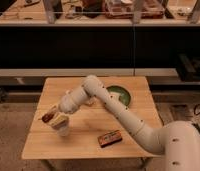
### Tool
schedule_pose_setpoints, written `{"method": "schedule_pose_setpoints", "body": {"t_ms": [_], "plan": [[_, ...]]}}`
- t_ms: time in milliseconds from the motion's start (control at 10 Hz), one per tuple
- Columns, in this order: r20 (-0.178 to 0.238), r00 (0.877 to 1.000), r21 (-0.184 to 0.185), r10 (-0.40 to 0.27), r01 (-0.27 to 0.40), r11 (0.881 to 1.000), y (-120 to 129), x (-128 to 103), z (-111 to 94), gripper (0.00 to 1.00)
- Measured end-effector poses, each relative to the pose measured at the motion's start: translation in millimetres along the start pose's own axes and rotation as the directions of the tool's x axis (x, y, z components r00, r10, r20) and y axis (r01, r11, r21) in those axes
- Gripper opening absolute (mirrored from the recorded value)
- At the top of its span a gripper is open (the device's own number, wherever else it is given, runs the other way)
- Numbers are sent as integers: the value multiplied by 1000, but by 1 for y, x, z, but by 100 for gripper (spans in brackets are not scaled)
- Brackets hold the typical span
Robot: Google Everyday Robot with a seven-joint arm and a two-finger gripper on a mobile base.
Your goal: Place the pepper in the ceramic cup
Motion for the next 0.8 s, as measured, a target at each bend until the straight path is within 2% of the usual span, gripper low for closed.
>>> {"method": "schedule_pose_setpoints", "body": {"t_ms": [100,400,500,800], "plan": [[2,1000,1,9,-9,1000,2,-4,2,46],[2,1000,-5,22,-22,1000,8,-9,1,74],[1,1000,-9,23,-23,1000,9,-10,-2,80],[-3,1000,-16,27,-27,1000,11,-11,-7,80]]}}
